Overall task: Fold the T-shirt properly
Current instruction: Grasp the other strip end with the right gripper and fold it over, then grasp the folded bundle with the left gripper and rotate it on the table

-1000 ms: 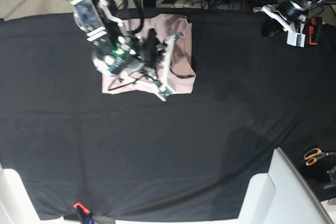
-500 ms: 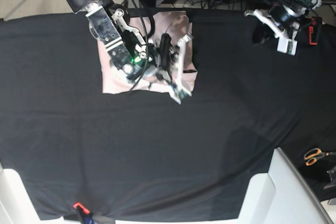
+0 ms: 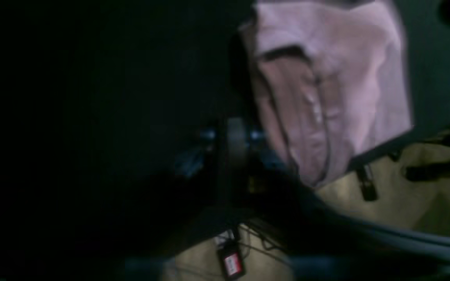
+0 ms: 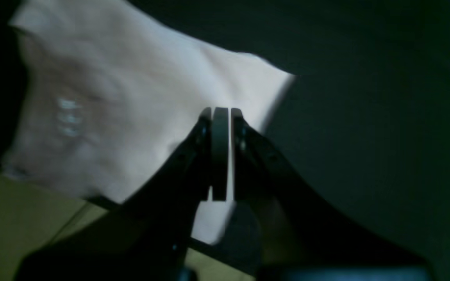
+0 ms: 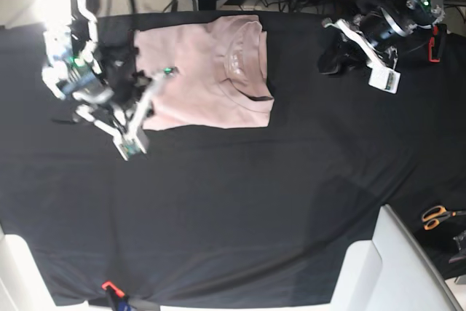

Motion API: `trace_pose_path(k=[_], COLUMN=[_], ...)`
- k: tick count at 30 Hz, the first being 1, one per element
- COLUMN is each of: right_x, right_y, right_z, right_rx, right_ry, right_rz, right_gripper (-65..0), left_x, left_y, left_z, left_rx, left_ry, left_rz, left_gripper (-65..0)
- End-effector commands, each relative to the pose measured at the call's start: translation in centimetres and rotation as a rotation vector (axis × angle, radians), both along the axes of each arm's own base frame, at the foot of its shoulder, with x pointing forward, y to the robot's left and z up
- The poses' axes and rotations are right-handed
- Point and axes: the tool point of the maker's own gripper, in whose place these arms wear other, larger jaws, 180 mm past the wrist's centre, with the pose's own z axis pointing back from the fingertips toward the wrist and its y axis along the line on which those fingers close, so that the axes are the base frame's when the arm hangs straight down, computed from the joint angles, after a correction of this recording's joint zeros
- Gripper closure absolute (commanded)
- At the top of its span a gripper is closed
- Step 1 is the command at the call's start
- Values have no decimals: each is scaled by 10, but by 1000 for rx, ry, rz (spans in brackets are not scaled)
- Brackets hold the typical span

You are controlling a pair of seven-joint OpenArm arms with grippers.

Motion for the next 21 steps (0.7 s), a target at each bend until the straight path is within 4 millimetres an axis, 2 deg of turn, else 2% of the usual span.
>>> trace_pose_path(k=[1,3,4,8,11,15,21], right_x=[0,-9,-14,-27,-35,-32,-31], right_y=[0,-7,-10,-16,-19,-16,-15], right_z=[5,-3,-9,-32,-46,-45,-45], right_rx=[14,10,5,-5,-11,5,7], right_ry=[-32,-35,-27,36,81,56,51], right_rz=[10,13,13,5,1,2,2], right_gripper=[-20,-20,-20,-20,-20,-20,-20], left_x=[4,1,8,14,16,20,21], left_y=[-5,-12,-11,-6,-6,-16,-54], left_z=[12,13,11,-27,-49,-59,-66], left_rx=[-28,-55,-64,-120,-161,-205,-245], left_ry=[-51,-69,-70,14,67,85,116], left_rz=[-35,-85,-76,11,63,93,-5], left_gripper=[-273,-374,-406,-500,-512,-512,-512])
